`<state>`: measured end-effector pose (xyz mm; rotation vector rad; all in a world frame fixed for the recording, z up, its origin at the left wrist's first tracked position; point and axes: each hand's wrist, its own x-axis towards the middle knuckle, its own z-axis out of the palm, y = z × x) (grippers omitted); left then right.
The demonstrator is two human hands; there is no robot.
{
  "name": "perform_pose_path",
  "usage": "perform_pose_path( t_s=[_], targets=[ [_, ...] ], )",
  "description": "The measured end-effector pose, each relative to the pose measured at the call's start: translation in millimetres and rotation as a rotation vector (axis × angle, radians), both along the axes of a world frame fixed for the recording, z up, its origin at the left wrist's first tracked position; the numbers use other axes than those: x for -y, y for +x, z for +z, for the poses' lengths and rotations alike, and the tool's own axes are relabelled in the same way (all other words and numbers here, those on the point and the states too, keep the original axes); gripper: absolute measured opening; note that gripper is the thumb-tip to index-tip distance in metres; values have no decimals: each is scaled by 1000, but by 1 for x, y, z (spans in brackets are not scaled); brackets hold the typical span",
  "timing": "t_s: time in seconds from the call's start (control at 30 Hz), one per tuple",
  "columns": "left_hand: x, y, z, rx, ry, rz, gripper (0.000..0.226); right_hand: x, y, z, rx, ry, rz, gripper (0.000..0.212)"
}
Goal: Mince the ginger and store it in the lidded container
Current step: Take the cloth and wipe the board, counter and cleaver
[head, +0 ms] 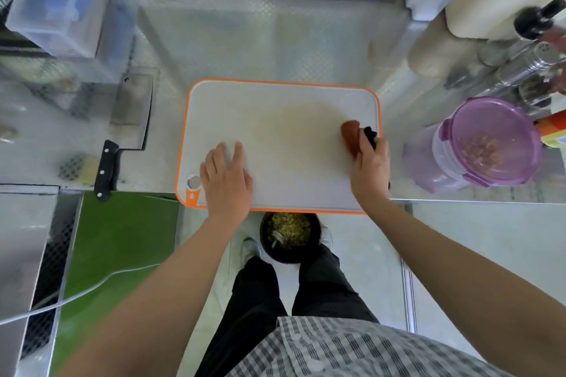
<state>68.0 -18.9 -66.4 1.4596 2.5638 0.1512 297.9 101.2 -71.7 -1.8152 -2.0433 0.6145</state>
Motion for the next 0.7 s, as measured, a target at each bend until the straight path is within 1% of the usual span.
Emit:
perform_pose_path(
  t_s=[0.03, 0.07, 0.1, 0.17, 0.23, 0.3, 0.37, 0.4, 0.43, 0.47, 0.5, 0.6, 0.63, 0.7],
  targets=[
    [2, 1, 0, -1, -3, -14, 53, 12, 3, -1, 50, 13, -74, 58],
    [4, 1, -2, 2, -10, -27, 53, 30, -3, 0, 81, 16, -90, 59],
    [6, 1, -3, 10, -17, -36, 53, 50, -14, 2, 74, 1, -50, 61],
    [8, -1, -5, 34, -17, -53, 53, 80, -41, 2, -20, -47, 89, 64],
    [9, -4, -5, 53, -20, -83, 54, 84, -54, 1, -93, -37, 128, 61],
    [11, -6, -6, 65, -59, -116, 57, 68, -41, 3, -107, 0, 16, 58],
    [14, -9, -7, 59, -67, -145, 58, 58, -16, 3, -33, 27, -213, 60],
    [17, -9, -7, 54, -68, -155, 59, 60, -7, 4, -5, 8, -315, 63],
    [18, -8, -6, 57, -76, -158, 59, 66, -6, 4, 16, -16, -375, 65],
    [20, -6, -6, 64, -90, -159, 60, 75, -13, 6, 21, -22, -380, 65],
    [20, -5, -6, 66, -104, -158, 61, 87, -27, 7, 9, -32, -337, 65],
    [21, -4, -5, 70, -111, -167, 61, 120, -73, 4, -54, -102, -89, 65],
    [20, -4, -4, 74, -106, -173, 61, 120, -77, 4, -86, -99, -53, 65],
    [20, -7, -4, 77, -98, -184, 60, 102, -66, 7, -134, -52, -84, 61]
  ],
)
